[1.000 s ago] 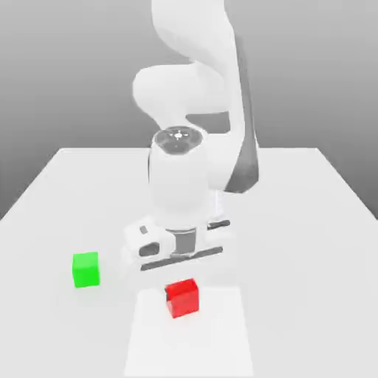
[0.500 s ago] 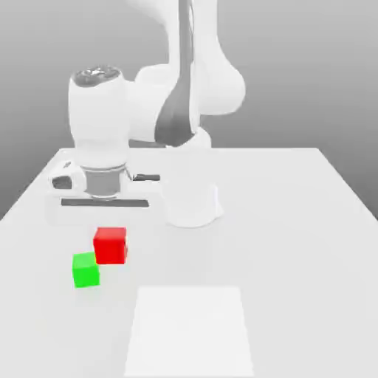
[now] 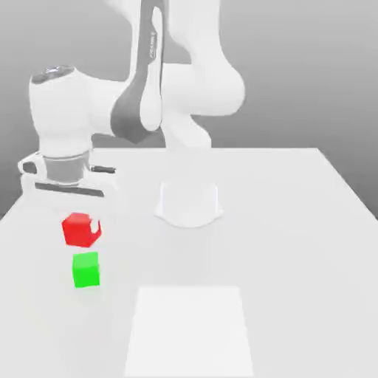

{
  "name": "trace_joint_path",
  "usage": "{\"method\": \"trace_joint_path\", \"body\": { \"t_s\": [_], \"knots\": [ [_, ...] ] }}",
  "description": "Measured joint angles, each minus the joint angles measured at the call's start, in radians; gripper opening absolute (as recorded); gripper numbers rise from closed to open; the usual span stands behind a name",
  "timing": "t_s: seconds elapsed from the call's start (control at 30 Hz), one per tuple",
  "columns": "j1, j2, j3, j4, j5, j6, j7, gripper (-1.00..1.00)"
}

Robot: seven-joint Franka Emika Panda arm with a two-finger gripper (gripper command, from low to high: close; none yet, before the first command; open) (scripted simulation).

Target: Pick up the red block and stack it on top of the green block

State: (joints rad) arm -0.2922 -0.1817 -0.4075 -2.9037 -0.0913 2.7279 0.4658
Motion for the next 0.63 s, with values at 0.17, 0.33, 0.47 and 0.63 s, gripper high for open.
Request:
{"method": "trace_joint_path", "body": {
  "t_s": [0.17,0.33,0.47,0.63],
  "knots": [
    [0.031,0.080,-0.013,0.002,0.071,0.077,-0.049,-1.00],
    [0.043,0.176,-0.010,-0.004,0.147,0.174,-0.102,-1.00],
    [0.044,0.211,-0.001,-0.007,0.170,0.208,-0.117,1.00],
    [0.039,0.211,-0.003,-0.007,0.172,0.209,-0.119,1.00]
  ]
}}
